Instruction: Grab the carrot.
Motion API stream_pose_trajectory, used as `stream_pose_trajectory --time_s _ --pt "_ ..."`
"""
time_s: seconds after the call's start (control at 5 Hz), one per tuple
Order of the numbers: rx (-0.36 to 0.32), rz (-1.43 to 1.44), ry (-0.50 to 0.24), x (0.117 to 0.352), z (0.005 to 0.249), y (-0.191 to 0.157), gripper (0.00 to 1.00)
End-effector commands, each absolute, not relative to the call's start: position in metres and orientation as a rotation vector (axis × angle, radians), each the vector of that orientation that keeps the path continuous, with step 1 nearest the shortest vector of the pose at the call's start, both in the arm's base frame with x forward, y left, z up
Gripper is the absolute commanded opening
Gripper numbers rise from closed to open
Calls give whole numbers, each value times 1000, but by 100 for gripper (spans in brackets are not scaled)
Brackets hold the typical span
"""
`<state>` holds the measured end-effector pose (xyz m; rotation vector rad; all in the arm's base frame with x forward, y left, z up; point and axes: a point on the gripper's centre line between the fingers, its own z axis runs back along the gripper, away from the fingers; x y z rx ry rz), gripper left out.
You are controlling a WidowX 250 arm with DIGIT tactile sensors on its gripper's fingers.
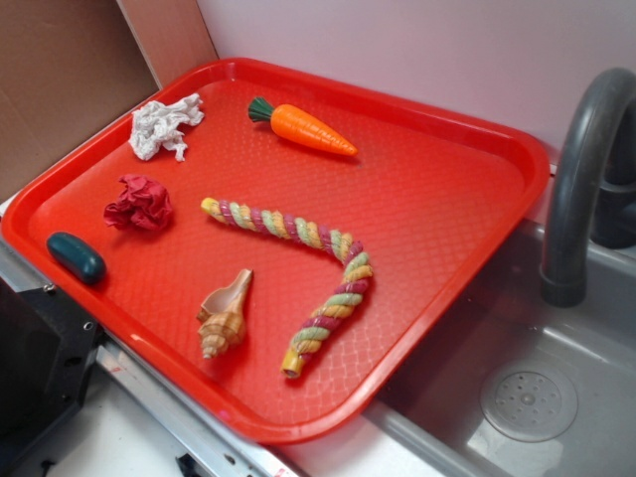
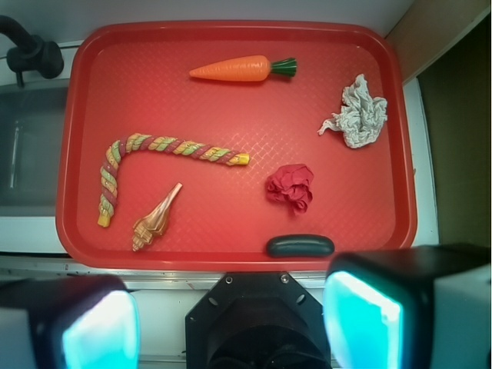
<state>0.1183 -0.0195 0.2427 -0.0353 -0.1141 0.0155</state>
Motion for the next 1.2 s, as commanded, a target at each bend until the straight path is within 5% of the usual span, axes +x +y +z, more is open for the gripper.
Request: stream_pose_trajectory --time_s 0.0,0.2,0.4,0.8,1.0 --pt "-35 15 -114 118 243 -20 100" --pt "-101 33 -172 140 233 -12 100" --pt "-44 117 -188 157 219 -13 100" --pt "48 546 -366 202 169 -16 100" --pt "70 737 -377 222 150 -17 100"
